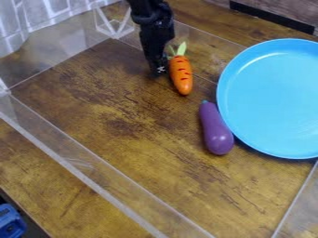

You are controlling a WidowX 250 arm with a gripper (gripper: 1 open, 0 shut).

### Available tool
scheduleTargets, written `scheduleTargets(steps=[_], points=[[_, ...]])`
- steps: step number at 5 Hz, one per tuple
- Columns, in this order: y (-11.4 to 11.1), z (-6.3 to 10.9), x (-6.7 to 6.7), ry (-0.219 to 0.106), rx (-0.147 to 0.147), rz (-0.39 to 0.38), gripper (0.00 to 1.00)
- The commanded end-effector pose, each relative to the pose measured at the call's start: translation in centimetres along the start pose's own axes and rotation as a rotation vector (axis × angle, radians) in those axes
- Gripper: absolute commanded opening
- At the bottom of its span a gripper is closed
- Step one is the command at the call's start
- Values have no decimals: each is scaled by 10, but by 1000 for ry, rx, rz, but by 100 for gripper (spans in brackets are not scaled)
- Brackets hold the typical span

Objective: Move the carrot to the right side

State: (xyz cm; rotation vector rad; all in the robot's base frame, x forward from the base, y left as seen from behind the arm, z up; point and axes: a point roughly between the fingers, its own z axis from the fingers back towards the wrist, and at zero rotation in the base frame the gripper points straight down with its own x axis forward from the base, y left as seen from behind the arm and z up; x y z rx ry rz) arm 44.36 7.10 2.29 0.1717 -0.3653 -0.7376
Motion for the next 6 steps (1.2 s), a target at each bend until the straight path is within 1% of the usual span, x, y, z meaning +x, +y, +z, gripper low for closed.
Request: scheduleTargets(steps=[1, 3, 5, 6], points=[[0, -11, -27, 44, -40, 7, 100], [1, -11, -30, 40, -45, 4, 100], [11, -13, -40, 72, -17, 132, 100], [12, -12, -43, 76, -15, 151, 100]])
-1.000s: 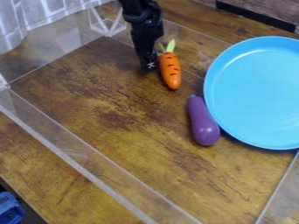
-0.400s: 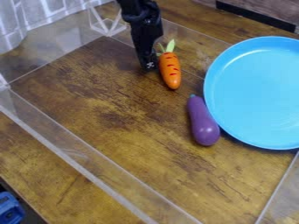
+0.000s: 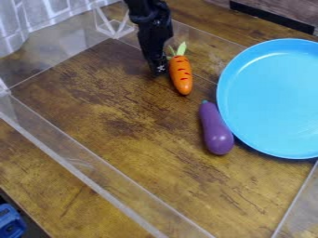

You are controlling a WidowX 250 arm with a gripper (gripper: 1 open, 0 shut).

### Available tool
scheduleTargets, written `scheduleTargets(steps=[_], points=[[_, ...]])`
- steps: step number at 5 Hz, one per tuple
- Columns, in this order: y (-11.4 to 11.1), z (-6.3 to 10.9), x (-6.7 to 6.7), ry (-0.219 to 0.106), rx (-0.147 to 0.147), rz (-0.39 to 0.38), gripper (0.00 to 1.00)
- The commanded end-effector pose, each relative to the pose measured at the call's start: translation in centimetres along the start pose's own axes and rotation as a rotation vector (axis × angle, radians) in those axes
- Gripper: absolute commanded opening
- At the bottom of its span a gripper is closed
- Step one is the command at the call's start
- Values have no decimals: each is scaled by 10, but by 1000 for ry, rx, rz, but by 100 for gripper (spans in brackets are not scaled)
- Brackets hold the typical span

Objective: Move the carrot to the right side

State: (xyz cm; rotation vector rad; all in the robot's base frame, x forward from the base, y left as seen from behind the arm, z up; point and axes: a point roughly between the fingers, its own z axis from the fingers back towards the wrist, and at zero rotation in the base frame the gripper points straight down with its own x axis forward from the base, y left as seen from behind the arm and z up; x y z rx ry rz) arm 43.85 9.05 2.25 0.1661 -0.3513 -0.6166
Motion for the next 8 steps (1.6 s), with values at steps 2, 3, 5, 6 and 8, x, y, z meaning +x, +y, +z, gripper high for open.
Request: scheduleTargets(steps=[2, 3, 5, 6, 8], points=[[6, -12, -37, 50, -26, 30, 100], [7, -12, -45, 44, -34, 9, 100], [13, -14, -43, 42, -43, -8, 100], [16, -16, -41, 42, -48, -15, 100], [11, -21, -42, 57, -42, 37, 100]])
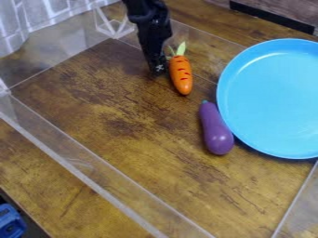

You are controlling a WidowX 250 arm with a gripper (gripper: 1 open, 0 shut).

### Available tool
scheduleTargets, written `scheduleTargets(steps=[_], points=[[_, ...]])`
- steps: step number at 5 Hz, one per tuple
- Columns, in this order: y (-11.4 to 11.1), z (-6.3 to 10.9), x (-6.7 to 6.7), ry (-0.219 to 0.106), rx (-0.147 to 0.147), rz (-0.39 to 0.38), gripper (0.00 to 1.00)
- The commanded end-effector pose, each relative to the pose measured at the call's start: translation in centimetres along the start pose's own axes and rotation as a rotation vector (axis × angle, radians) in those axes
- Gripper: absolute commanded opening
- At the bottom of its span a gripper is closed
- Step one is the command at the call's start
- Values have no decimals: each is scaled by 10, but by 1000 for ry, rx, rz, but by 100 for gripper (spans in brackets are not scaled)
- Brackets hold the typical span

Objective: Move the carrot to the right side

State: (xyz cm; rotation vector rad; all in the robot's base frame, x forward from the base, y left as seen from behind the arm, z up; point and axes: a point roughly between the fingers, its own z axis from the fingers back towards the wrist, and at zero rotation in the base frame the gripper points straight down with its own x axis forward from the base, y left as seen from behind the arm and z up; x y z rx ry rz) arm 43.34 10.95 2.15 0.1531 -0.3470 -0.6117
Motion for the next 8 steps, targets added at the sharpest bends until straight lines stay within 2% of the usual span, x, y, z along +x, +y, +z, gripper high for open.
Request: scheduleTargets(steps=[1, 2, 3, 5, 7, 8], points=[[-5, -24, -22, 50, -42, -4, 100], [-8, -27, -17, 42, -54, -38, 100], [-20, -27, -15, 46, -28, 32, 100], [-48, -8, -7, 24, -13, 42, 100], [-70, -1, -3, -25, -36, -57, 100], [-82, 1, 5, -34, -29, -40, 100]])
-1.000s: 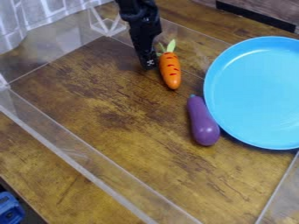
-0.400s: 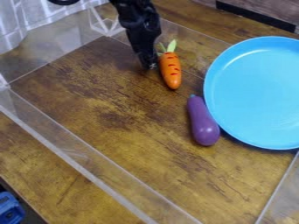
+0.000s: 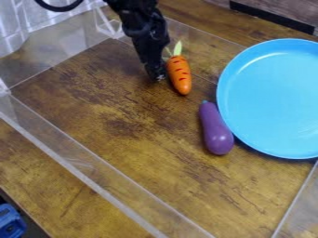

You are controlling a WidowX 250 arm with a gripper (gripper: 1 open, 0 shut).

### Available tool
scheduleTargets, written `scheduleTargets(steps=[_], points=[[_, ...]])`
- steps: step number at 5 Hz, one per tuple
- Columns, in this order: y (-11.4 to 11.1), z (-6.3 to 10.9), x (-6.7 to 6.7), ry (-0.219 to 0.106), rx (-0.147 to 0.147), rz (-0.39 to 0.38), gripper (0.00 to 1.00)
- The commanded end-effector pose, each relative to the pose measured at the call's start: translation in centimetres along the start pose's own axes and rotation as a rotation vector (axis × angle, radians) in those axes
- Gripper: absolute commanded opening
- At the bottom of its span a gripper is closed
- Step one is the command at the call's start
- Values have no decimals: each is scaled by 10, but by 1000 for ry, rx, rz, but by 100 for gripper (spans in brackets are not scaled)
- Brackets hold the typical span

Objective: Move the carrot to the right side

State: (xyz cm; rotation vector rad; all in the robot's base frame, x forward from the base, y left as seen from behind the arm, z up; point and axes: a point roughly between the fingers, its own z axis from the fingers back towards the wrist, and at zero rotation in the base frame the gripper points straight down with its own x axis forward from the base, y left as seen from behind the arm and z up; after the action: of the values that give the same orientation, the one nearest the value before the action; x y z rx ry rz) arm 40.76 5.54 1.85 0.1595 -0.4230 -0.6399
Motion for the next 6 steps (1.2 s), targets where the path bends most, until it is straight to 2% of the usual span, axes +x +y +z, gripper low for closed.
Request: scheduleTargets(steps=[1, 2, 4, 6], points=[[-35, -7, 2, 29, -45, 5, 100], [-45, -5, 10, 20, -39, 22, 100], [-64, -7, 40, -20, -63, -40, 100], [-79, -14, 64, -20, -37, 22, 100]])
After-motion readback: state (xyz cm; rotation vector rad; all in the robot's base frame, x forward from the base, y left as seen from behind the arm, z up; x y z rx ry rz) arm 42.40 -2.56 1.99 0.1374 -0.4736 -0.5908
